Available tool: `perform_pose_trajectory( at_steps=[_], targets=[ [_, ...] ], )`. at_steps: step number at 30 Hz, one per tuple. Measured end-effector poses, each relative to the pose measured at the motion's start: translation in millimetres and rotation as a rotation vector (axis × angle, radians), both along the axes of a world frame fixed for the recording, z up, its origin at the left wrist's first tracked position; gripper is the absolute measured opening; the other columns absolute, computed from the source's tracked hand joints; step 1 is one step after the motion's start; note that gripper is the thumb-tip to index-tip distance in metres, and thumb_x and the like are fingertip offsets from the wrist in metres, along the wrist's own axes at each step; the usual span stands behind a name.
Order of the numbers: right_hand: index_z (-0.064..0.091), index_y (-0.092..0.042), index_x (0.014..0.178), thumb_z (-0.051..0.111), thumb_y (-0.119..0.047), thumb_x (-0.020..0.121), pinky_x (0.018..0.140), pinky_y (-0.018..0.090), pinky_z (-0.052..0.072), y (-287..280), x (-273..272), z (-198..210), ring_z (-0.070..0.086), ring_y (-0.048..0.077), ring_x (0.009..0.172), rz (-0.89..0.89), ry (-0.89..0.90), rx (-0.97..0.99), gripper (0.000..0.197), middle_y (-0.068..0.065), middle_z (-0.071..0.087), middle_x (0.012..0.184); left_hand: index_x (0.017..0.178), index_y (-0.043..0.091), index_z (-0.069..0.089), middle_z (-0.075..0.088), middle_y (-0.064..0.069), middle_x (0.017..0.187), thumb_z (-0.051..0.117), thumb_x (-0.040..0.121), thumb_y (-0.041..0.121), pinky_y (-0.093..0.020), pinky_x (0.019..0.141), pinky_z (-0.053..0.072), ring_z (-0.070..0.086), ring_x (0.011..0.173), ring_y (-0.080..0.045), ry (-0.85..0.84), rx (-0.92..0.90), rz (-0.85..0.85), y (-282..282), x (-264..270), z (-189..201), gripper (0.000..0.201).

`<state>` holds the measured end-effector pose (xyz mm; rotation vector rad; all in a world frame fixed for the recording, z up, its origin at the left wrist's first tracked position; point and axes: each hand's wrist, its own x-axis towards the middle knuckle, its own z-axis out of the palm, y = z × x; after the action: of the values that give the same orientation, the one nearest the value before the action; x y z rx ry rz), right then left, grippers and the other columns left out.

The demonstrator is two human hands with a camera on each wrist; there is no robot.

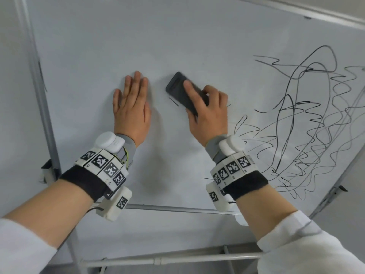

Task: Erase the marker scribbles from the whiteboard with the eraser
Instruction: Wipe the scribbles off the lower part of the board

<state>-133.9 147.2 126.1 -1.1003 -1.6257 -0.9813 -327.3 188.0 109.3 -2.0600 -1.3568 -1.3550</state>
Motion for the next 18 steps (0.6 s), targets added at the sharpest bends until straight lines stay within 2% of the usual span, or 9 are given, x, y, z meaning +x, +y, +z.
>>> perform_pose_trajectory(
  at_steps=[5,9,11,15,18],
  targets=[
    [0.058,-0.022,0.129,0.060,-0.012,0.077,0.076,0.041,0.045,-4.7,-4.0,-14.5,0.040,0.029,0.088,0.053,-0.143,-0.074,0.053,0.014,0.051,0.108,0.147,0.014,0.022,0.015,-0.004,0.155,0.032,0.090,0.012,-0.042,0.113,0.003,0.009,0.143,-0.021,0.003,0.007,-0.021,1.7,1.3,-0.5,0.058],
    [0.048,-0.023,0.133,0.062,-0.014,0.079,0.083,0.036,0.041,0.3,5.5,8.9,0.039,0.029,0.088,-0.016,0.031,0.005,0.057,0.016,0.050,0.108,0.148,0.016,0.020,0.013,-0.002,0.155,0.029,0.091,0.014,-0.041,0.113,0.002,0.007,0.143,-0.019,0.006,-0.012,-0.019,2.8,3.2,0.3,0.057],
    [0.046,-0.022,0.134,0.063,-0.014,0.078,0.085,0.036,0.040,2.4,6.5,13.7,0.039,0.029,0.089,-0.030,0.062,0.018,0.059,0.017,0.051,0.108,0.148,0.015,0.018,0.012,-0.003,0.156,0.029,0.092,0.014,-0.041,0.113,0.000,0.006,0.143,-0.019,0.006,-0.018,-0.009,3.4,4.0,0.0,0.057],
    [0.057,-0.022,0.130,0.060,-0.012,0.076,0.079,0.040,0.042,1.3,-1.2,-6.6,0.039,0.029,0.088,0.030,-0.137,-0.056,0.055,0.013,0.046,0.109,0.148,0.014,0.019,0.012,-0.004,0.155,0.033,0.092,0.010,-0.043,0.113,0.000,0.007,0.143,-0.021,-0.008,-0.023,-0.009,5.3,5.7,0.3,0.058],
    [0.058,-0.024,0.129,0.060,-0.013,0.075,0.074,0.042,0.044,0.4,-0.9,-9.1,0.039,0.029,0.088,0.017,-0.146,-0.092,0.055,0.014,0.053,0.108,0.148,0.015,0.019,0.012,-0.003,0.156,0.033,0.092,0.010,-0.042,0.113,0.000,0.006,0.143,-0.020,0.000,-0.027,-0.021,7.7,6.7,1.2,0.057]
  ],
)
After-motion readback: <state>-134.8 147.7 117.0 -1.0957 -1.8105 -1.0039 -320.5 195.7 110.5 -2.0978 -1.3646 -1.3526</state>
